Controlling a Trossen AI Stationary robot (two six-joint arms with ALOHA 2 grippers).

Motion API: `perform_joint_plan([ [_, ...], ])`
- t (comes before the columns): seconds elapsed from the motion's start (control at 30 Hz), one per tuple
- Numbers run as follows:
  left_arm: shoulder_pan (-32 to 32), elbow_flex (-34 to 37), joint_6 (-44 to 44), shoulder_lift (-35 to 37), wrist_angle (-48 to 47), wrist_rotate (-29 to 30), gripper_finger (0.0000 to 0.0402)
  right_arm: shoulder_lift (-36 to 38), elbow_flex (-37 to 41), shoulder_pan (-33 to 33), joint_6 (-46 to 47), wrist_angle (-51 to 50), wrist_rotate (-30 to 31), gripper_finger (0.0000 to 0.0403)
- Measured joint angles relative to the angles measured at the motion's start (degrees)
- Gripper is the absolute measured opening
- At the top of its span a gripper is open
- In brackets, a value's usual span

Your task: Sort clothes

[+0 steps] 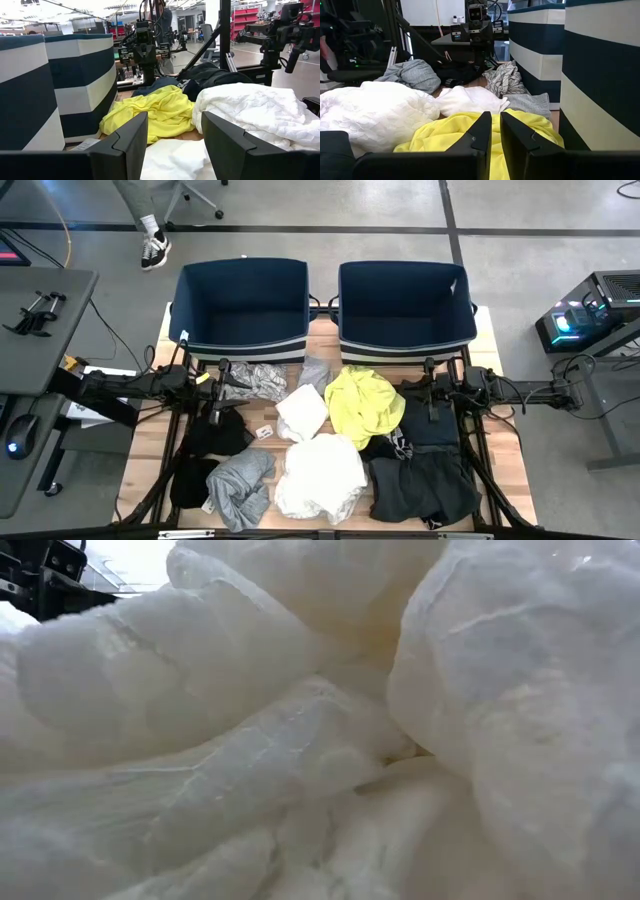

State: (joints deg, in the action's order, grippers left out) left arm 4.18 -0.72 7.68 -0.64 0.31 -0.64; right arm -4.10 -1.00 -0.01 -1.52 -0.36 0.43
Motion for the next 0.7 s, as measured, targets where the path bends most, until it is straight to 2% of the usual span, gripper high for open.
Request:
perform_joint_plan([
  [0.27, -0.1, 0.0, 0.5, 0.0, 0.0, 0.0, 0.0170, 0.0, 0.0, 0.0, -0.1, 0.1, 0.2, 0.0028],
  [0.4, -0.1, 0.0, 0.3, 0.0, 0.0, -0.2, 0.0170, 0.0, 0.0, 0.0, 1.6, 2.2, 3.8, 0.0028],
  [0.47, -0.1, 0.0, 0.2, 0.0, 0.2, -0.2, 0.0170, 0.0, 0.0, 0.0, 8.0, 5.0, 3.6, 0.0028],
  [0.63, -0.1, 0.0, -2.2, 0.0, 5.8, -0.2, 0.0170, 0.0, 0.0, 0.0, 40.7, 19.4, 4.1, 0.0028],
  [0.7, -0.1, 0.0, -1.7, 0.0, 7.5, -0.2, 0.0170, -0.3, 0.0, 0.0, 44.2, 24.1, 4.6, 0.0028],
])
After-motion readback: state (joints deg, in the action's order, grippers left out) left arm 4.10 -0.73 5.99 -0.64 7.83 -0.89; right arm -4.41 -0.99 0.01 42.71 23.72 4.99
